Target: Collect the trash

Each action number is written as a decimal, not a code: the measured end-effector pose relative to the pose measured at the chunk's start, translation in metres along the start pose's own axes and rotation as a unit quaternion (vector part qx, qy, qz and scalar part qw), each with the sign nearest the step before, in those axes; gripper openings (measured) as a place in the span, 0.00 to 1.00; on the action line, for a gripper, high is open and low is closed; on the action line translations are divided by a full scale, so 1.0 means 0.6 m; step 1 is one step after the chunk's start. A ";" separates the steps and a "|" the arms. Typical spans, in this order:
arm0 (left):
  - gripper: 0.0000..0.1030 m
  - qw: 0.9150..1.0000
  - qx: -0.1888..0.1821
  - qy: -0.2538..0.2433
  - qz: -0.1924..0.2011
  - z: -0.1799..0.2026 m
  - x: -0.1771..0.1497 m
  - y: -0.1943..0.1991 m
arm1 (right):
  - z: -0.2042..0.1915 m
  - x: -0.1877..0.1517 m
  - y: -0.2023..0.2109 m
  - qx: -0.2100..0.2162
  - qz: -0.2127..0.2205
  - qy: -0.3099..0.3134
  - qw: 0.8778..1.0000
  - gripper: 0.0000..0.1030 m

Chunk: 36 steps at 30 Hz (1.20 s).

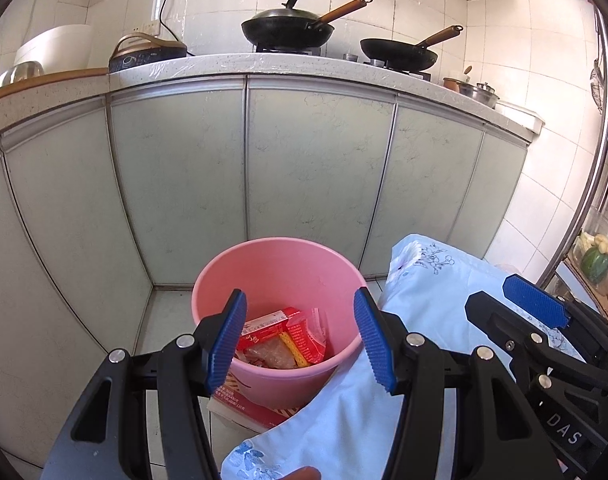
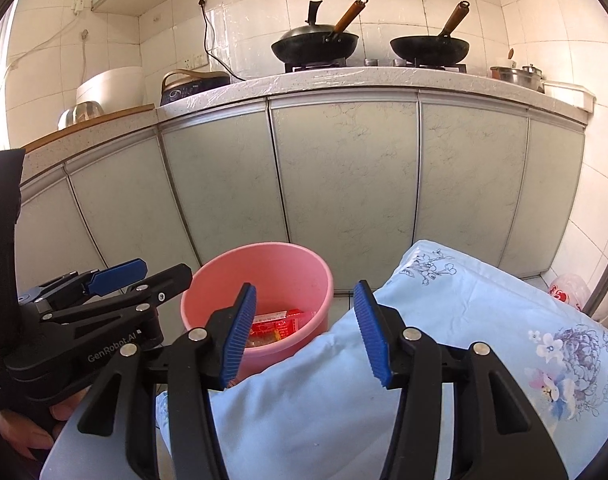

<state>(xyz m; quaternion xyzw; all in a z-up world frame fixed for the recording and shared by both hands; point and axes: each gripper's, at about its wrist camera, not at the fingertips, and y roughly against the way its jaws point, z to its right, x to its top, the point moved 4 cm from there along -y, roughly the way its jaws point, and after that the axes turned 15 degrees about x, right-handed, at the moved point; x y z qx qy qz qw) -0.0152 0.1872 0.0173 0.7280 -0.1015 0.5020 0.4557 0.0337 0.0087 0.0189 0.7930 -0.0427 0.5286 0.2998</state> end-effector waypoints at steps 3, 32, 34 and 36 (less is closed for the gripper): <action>0.54 1.000 -0.007 -0.002 0.006 0.005 0.000 0.014 | 0.001 -0.001 0.019 -0.012 0.007 0.001 1.000 0.50; 0.54 0.995 -0.088 -0.038 0.038 0.092 -0.031 0.104 | 0.027 -0.063 0.152 -0.115 0.039 -0.018 0.992 0.57; 0.53 0.994 -0.093 -0.038 0.035 0.097 -0.033 0.103 | 0.031 -0.066 0.157 -0.124 0.041 -0.020 0.991 0.57; 0.54 0.994 -0.096 -0.039 0.034 0.100 -0.036 0.102 | 0.033 -0.068 0.160 -0.132 0.043 -0.022 0.990 0.57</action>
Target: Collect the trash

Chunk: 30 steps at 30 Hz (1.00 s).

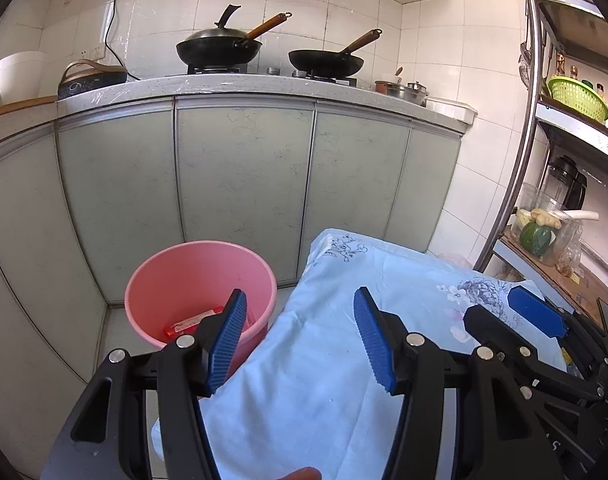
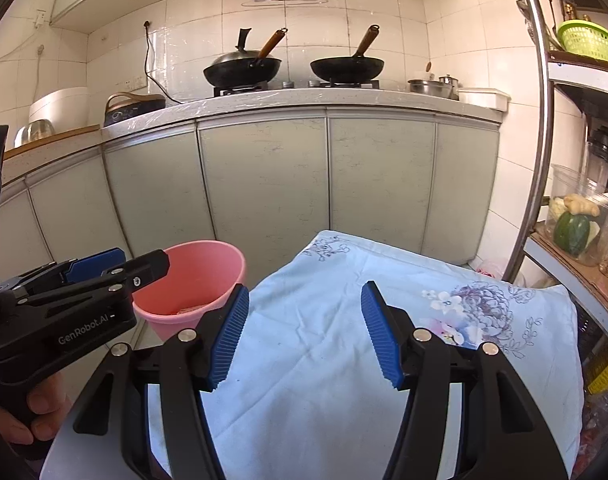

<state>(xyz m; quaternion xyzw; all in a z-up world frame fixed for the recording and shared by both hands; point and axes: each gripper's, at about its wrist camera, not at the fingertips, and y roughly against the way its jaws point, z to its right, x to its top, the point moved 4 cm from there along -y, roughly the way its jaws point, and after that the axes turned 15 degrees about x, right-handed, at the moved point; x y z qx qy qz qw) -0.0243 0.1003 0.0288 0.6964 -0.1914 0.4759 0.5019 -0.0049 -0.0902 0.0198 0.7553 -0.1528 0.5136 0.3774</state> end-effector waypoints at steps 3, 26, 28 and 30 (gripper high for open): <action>0.54 1.000 -0.004 -0.002 -0.003 0.005 -0.005 -0.002 | 0.004 -0.004 0.004 -0.010 0.003 0.000 1.000 0.57; 0.53 1.000 -0.010 -0.015 -0.011 0.021 -0.015 -0.010 | 0.009 -0.014 -0.002 -0.018 -0.005 -0.011 1.000 0.57; 0.53 1.000 -0.011 -0.016 -0.011 0.022 -0.016 -0.011 | 0.010 -0.015 -0.003 -0.018 -0.007 -0.012 1.000 0.57; 0.53 1.000 -0.011 -0.017 -0.012 0.024 -0.017 -0.011 | 0.010 -0.015 -0.003 -0.019 -0.007 -0.013 1.000 0.57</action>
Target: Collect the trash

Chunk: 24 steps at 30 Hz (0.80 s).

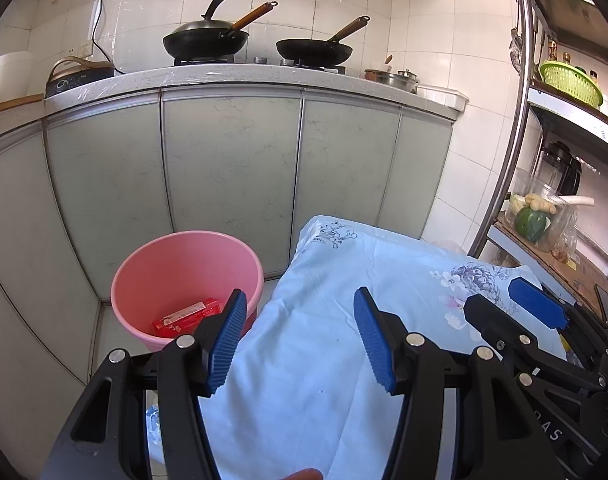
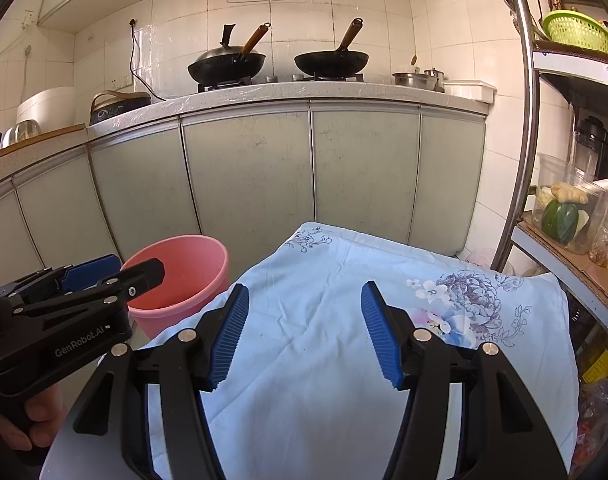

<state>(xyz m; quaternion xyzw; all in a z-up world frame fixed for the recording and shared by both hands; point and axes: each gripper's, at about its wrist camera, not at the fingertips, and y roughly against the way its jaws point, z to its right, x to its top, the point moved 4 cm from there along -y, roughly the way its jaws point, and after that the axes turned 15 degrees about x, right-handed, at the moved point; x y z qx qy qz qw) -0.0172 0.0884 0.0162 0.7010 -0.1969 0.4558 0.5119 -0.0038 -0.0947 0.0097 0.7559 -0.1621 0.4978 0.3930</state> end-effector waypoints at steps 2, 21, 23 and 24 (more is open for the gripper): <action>0.53 1.000 0.000 -0.001 0.000 -0.001 0.000 -0.001 | 0.000 0.000 0.000 0.000 0.000 0.000 1.000 0.57; 0.53 1.000 -0.002 -0.009 -0.001 0.004 -0.005 -0.004 | 0.002 -0.003 -0.006 -0.002 -0.008 0.001 1.000 0.57; 0.53 1.000 -0.002 -0.009 -0.002 0.004 -0.006 -0.004 | 0.002 -0.004 -0.006 -0.002 -0.008 0.000 1.000 0.57; 0.53 1.000 -0.002 -0.009 -0.002 0.004 -0.006 -0.004 | 0.003 -0.005 -0.007 -0.002 -0.008 0.001 1.000 0.57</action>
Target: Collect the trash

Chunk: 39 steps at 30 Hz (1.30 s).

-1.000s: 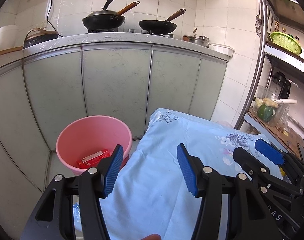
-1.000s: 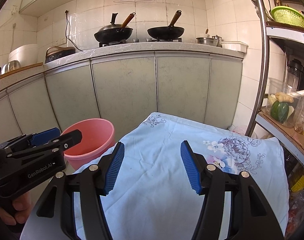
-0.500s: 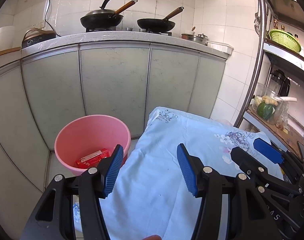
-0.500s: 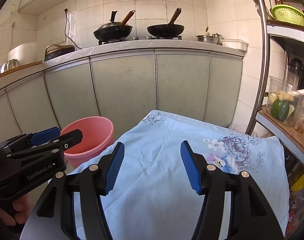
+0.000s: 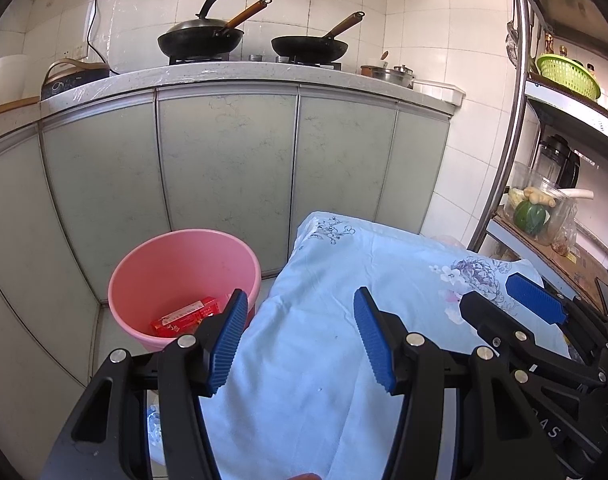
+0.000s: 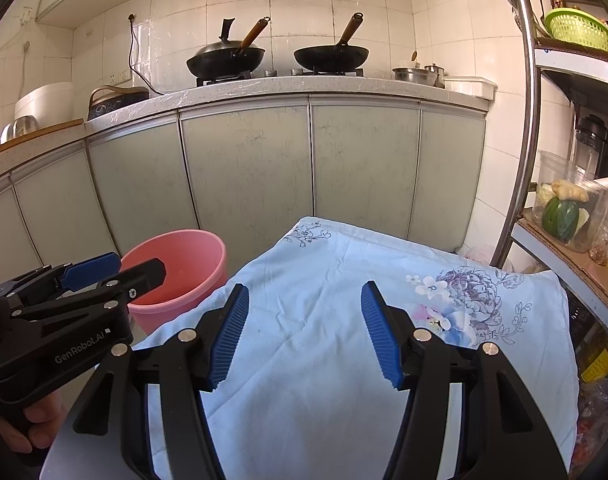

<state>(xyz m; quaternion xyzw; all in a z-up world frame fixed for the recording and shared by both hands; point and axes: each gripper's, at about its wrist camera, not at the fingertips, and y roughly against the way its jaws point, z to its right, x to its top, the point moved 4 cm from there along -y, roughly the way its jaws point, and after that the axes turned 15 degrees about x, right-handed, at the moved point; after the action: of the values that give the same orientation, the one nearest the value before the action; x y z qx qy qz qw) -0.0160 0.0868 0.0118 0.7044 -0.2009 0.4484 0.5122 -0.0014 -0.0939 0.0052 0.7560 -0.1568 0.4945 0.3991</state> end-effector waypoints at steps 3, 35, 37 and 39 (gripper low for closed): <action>0.53 1.000 -0.001 -0.001 0.000 0.000 0.000 0.000 | 0.000 -0.001 0.000 0.000 -0.001 0.000 1.000 0.57; 0.53 1.000 -0.006 -0.008 -0.010 0.005 -0.010 -0.010 | 0.002 -0.007 -0.005 -0.001 -0.007 -0.004 1.000 0.57; 0.53 1.000 -0.006 -0.009 -0.011 0.006 -0.012 -0.011 | 0.001 -0.008 -0.005 -0.002 -0.007 -0.004 1.000 0.57; 0.53 1.000 -0.006 -0.009 -0.011 0.007 -0.014 -0.011 | 0.002 -0.008 -0.006 -0.002 -0.007 -0.004 1.000 0.57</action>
<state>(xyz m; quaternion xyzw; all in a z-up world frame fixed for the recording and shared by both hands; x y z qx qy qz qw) -0.0134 0.0843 0.0008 0.7075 -0.2007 0.4347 0.5198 -0.0008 -0.0934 -0.0007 0.7583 -0.1538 0.4885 0.4034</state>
